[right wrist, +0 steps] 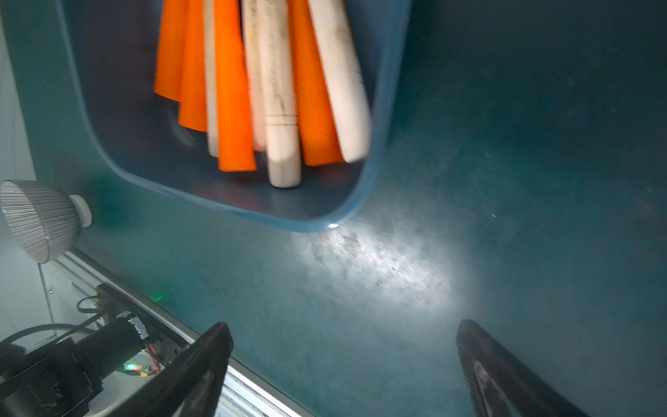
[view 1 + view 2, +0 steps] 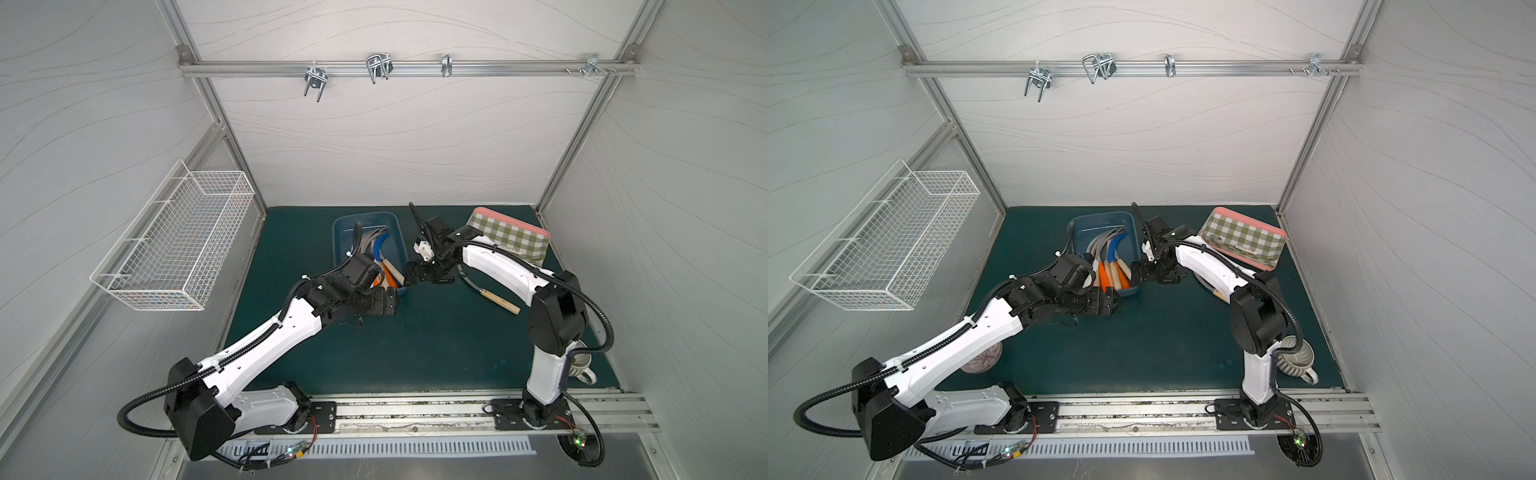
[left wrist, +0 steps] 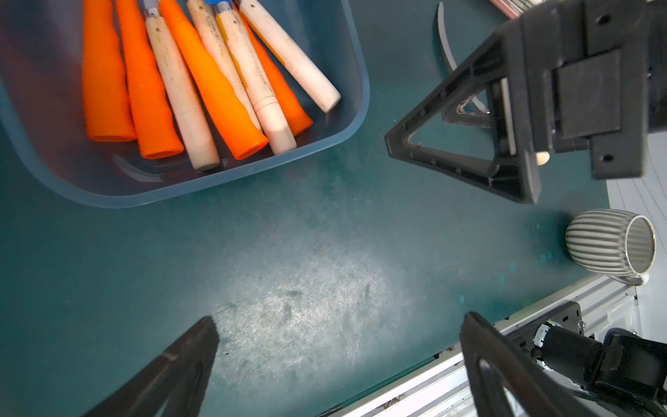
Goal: Put small sickles into storage boxes
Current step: Pick up the sickle at the center of the board.
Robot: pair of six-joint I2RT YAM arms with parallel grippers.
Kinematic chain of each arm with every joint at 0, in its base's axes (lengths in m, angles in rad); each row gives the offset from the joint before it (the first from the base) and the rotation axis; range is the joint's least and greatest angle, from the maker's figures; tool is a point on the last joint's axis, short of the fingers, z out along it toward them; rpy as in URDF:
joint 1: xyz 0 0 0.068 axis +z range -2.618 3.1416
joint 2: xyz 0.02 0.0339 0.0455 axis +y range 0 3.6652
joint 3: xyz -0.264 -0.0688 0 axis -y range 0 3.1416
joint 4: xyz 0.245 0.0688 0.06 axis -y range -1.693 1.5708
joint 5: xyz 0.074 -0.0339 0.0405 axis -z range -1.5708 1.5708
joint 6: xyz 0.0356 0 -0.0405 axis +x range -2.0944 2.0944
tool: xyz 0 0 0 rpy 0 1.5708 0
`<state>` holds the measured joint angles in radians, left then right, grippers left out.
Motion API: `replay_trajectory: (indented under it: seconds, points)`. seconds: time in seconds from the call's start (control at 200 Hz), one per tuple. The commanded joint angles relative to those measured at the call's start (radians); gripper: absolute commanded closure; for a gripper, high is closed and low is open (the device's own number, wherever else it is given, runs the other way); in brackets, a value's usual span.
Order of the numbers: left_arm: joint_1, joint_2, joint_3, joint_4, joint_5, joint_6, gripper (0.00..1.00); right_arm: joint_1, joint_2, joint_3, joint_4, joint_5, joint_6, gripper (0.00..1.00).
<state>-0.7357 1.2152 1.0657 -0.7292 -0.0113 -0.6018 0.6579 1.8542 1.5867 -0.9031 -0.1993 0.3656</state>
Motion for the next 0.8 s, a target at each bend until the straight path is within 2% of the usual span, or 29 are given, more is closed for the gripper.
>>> replay_trajectory:
  seconds: [0.0, 0.39, 0.795]
  points:
    - [-0.029, 0.006, -0.010, 0.055, -0.035, -0.048, 0.01, -0.024, -0.055, -0.043, -0.009, 0.047, -0.009, 0.01]
    - [-0.101, 0.006, -0.076, 0.127, -0.045, -0.067, 0.01, -0.134, -0.114, -0.195, -0.008, 0.163, 0.003, 0.01]
    - [-0.124, 0.019, -0.084, 0.129, -0.036, -0.046, 0.01, -0.280, -0.099, -0.295, 0.041, 0.275, 0.011, 0.01]
